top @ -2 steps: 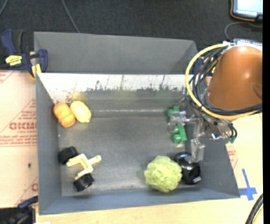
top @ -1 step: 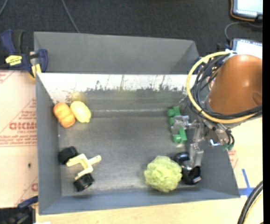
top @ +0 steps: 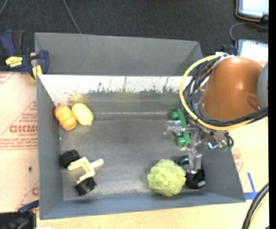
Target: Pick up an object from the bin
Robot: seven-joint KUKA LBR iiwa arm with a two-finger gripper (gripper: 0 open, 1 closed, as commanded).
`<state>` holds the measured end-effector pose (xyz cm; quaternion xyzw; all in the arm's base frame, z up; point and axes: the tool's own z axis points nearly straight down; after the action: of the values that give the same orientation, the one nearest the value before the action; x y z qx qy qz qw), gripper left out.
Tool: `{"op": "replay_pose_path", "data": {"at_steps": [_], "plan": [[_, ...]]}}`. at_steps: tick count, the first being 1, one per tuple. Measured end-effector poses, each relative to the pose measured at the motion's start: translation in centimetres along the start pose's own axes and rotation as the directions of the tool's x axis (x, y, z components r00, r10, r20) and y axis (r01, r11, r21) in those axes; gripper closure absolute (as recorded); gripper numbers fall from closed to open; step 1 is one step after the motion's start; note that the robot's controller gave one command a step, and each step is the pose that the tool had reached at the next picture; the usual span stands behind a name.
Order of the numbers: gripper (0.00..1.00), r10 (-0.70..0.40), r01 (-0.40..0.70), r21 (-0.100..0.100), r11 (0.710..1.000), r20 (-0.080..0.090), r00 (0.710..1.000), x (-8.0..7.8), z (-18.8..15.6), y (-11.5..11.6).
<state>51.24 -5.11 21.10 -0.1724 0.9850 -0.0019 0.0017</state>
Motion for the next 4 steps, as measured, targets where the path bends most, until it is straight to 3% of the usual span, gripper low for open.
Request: {"op": "replay_pose_path", "data": {"at_steps": [1, 2, 3, 4], "plan": [[0.0, -0.159, 0.159, 0.0, 0.987, 0.003, 0.987, -0.1, 1.3, 1.7], [0.0, 0.109, -0.109, -0.001, 0.994, 0.003, 0.994, 0.6, 2.3, 1.9], [0.0, -0.048, 0.048, 0.0, 0.999, 0.003, 0.999, 1.0, 4.2, 2.9], [0.0, -0.239, 0.239, 0.002, 0.971, 0.005, 0.971, -0.6, 7.4, 4.0]]}}
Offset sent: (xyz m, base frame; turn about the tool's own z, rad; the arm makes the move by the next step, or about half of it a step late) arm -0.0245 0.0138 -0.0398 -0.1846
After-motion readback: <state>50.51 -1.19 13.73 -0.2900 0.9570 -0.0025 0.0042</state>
